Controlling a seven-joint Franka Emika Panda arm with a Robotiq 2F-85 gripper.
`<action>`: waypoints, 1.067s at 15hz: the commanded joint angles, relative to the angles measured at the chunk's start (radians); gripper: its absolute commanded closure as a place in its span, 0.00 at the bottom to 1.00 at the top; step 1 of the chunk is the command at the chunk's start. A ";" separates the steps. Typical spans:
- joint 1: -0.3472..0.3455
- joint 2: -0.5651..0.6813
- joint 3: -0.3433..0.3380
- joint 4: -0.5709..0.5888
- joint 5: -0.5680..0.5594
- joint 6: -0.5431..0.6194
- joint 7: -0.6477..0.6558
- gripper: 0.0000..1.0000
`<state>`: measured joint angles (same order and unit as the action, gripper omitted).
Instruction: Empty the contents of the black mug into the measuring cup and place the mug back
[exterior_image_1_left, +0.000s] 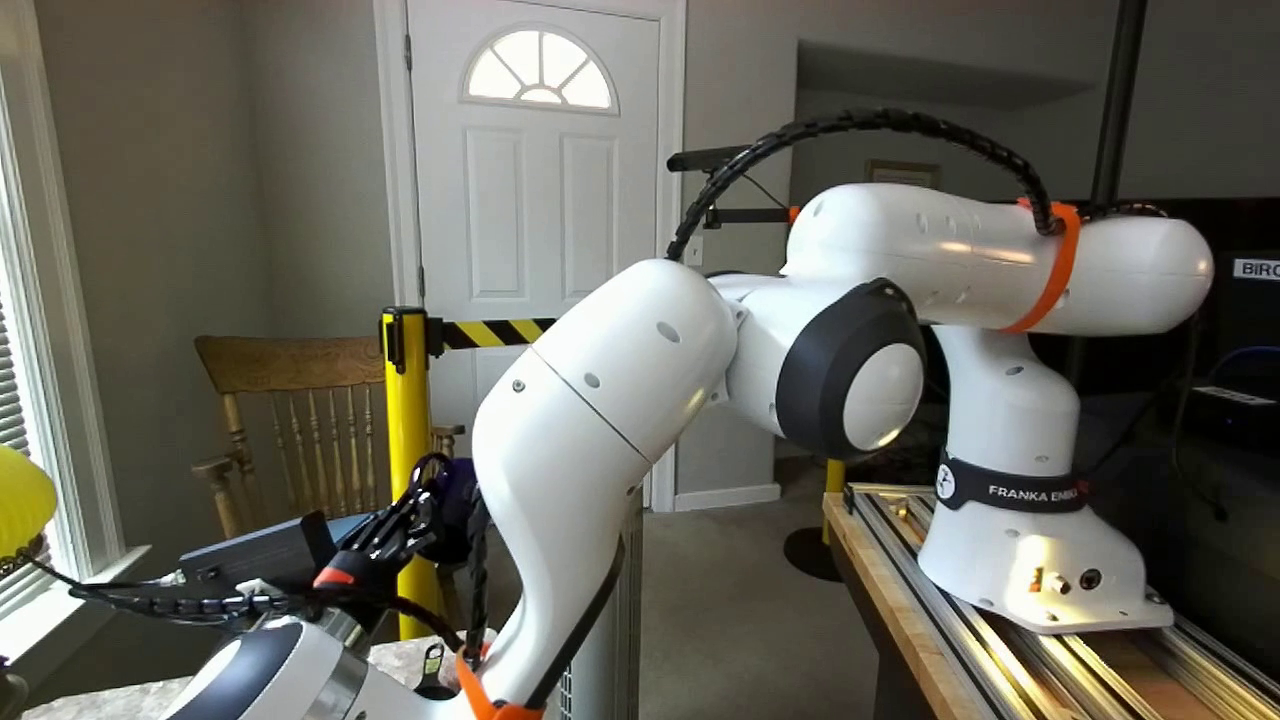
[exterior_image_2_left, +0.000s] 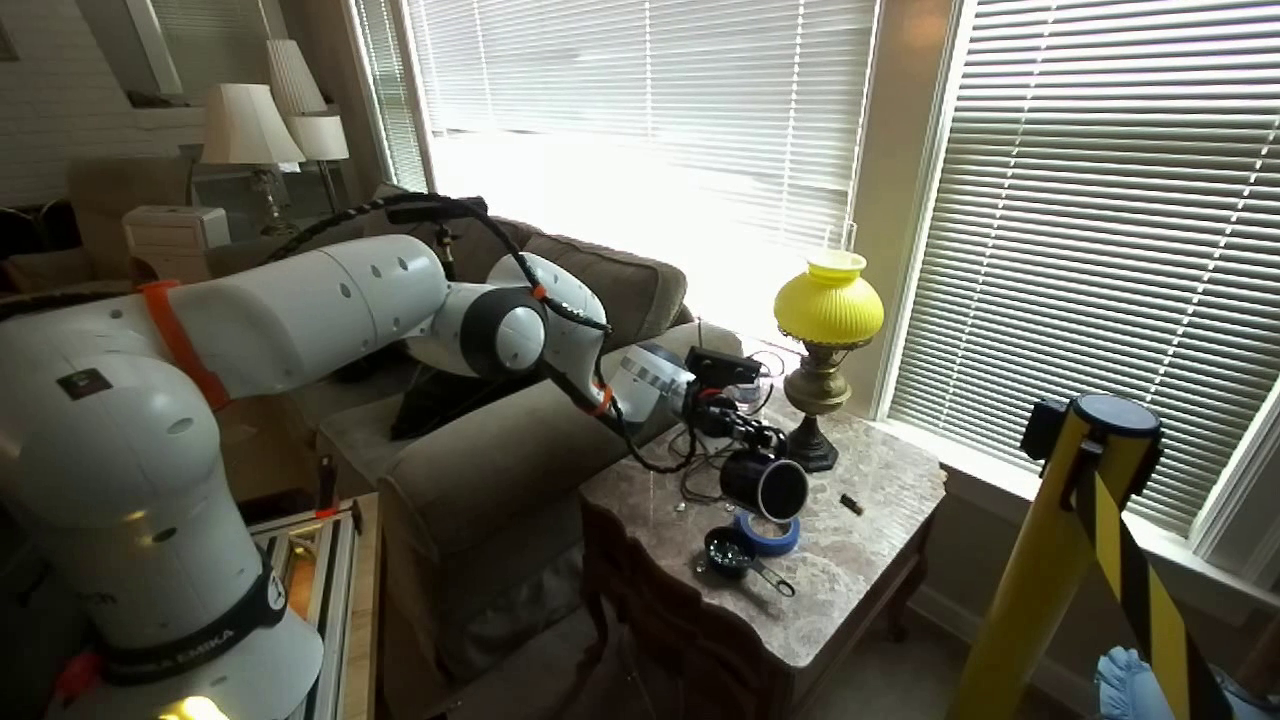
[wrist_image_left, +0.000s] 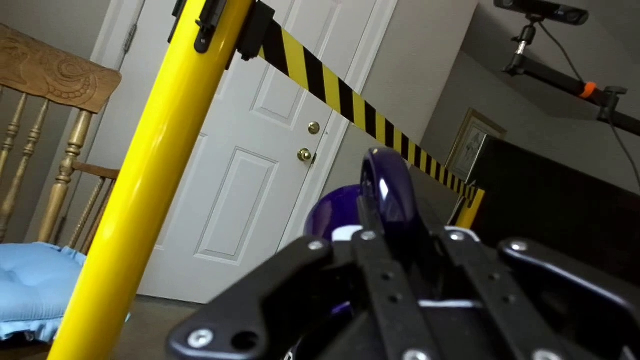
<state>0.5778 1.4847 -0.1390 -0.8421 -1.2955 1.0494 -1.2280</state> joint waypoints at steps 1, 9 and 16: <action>-0.017 -0.005 0.043 0.020 -0.024 -0.011 0.003 0.95; -0.175 -0.102 0.176 -0.021 0.153 0.245 0.260 0.95; -0.317 -0.209 0.264 -0.126 0.269 0.464 0.497 0.95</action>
<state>0.3124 1.3690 0.0851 -0.8534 -1.0711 1.4339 -0.8453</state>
